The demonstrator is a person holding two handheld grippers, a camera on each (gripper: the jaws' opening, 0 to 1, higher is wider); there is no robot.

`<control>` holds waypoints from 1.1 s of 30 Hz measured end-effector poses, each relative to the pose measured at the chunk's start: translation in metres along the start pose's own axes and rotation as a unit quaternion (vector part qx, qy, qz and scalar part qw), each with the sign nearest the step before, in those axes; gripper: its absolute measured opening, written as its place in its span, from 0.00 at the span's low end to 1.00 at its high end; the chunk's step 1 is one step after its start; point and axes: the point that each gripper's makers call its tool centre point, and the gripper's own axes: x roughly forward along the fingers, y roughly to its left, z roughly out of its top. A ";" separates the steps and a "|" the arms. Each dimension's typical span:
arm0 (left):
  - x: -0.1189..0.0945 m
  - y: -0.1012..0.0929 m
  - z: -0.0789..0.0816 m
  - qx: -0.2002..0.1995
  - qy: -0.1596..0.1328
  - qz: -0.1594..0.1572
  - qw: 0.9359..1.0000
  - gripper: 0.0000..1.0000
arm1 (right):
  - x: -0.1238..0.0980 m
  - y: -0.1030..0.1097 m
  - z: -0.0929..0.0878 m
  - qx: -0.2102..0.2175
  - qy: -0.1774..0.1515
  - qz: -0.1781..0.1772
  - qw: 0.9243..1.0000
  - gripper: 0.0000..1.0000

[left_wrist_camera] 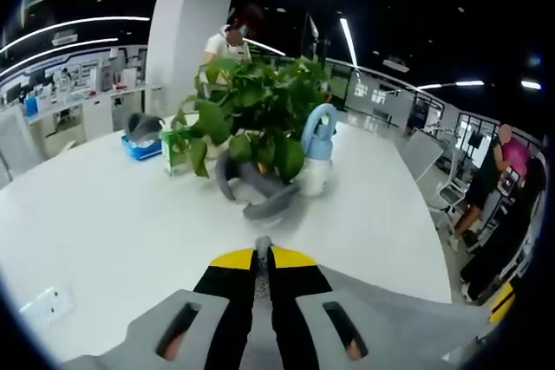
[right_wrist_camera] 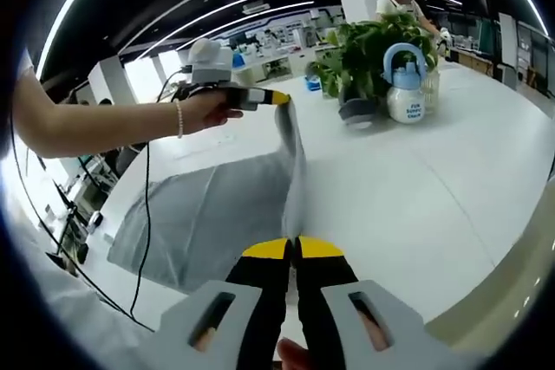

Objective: Fold the towel on the table until its edges align and the towel forms a compact rectangular stack.

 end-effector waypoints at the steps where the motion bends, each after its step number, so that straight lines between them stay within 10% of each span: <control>1: -0.006 0.003 -0.001 0.000 -0.002 0.002 1.000 0.06 | 0.000 0.004 0.001 -0.002 -0.001 0.002 1.000 0.00; 33: -0.155 0.082 -0.011 -0.038 -0.057 0.075 0.995 0.05 | 0.002 0.153 0.001 -0.078 -0.004 0.115 0.990 0.00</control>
